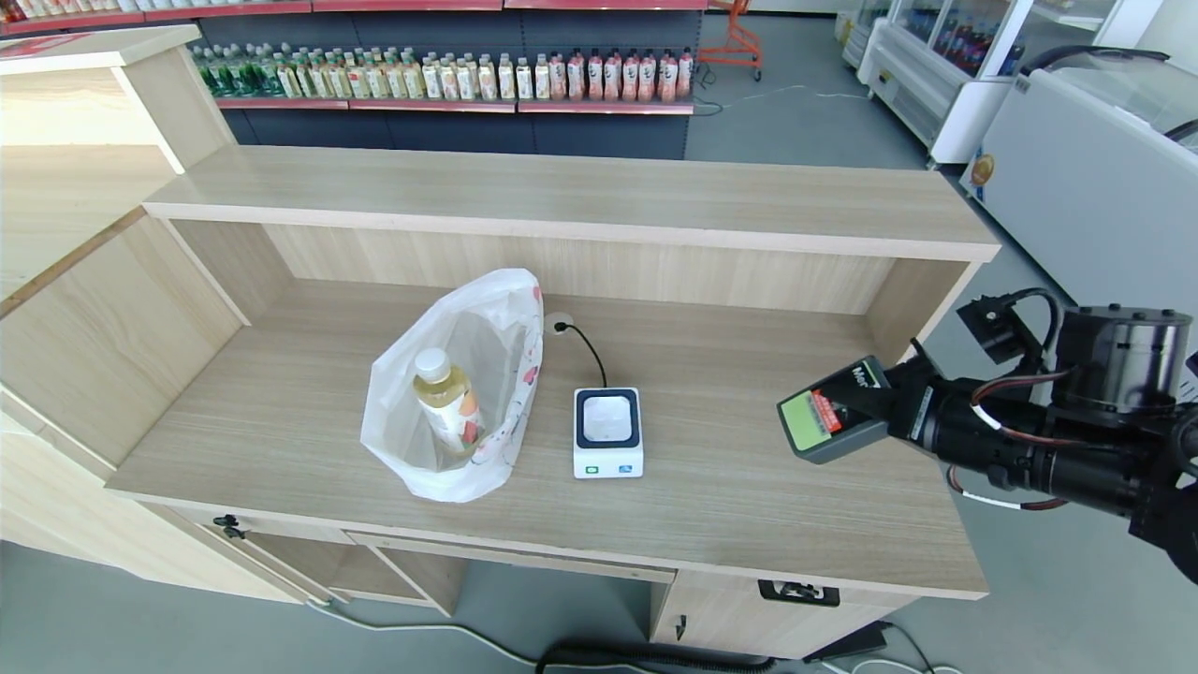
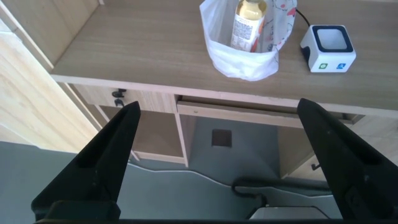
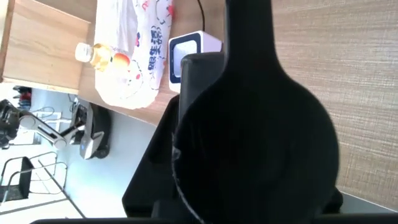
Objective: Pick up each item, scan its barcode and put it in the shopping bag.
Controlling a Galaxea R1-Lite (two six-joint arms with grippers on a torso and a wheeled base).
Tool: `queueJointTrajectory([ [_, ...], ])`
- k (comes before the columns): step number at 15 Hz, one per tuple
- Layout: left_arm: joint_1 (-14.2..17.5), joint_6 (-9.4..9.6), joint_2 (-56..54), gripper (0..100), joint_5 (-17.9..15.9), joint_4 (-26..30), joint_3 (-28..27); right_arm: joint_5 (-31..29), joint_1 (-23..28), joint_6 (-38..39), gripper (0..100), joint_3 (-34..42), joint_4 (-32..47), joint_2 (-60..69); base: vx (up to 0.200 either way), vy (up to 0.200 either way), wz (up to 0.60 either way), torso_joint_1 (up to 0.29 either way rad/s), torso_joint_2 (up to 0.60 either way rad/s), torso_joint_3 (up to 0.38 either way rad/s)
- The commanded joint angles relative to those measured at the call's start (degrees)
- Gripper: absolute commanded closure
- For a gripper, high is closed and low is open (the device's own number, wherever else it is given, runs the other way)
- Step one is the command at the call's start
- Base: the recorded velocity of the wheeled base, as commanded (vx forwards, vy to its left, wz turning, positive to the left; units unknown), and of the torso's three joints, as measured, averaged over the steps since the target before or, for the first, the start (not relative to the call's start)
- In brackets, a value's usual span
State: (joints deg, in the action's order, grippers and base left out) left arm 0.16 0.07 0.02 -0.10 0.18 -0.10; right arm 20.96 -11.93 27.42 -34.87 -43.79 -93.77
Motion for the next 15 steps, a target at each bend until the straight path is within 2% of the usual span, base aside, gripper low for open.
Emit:
queueJointTrajectory([
  [1,0.0,0.19,0.0,0,0.0,0.0,0.0,0.1,-0.2,0.0,100,-0.2,-0.4,-1.9,0.0,0.0,0.0,0.0,0.0,0.0],
  [2,0.0,0.19,0.0,0,0.0,0.0,0.0,0.1,-0.3,0.0,100,-0.1,-1.1,-2.4,0.0,0.0,0.0,0.0,0.0,0.0],
  [6,0.0,0.19,0.0,0,0.0,0.0,0.0,0.1,-0.4,0.0,100,-0.6,-4.3,-5.1,0.0,0.2,0.0,0.002,0.0,0.002],
  [11,0.0,0.19,0.0,0,0.0,0.0,0.0,0.1,-0.4,-0.2,100,-3.4,-4.6,-7.8,0.0,0.2,0.0,0.001,0.0,0.0],
  [13,0.0,0.01,0.0,0,0.0,0.0,0.0,-0.4,-0.6,-0.4,100,-5.5,-4.6,-10.4,0.0,0.0,0.0,0.0,0.0,0.0],
  [15,0.0,0.01,0.0,0,0.0,0.0,0.0,-3.7,-0.9,-0.5,100,-8.8,-4.6,-13.6,0.0,0.0,0.0,0.0,0.0,0.0],
])
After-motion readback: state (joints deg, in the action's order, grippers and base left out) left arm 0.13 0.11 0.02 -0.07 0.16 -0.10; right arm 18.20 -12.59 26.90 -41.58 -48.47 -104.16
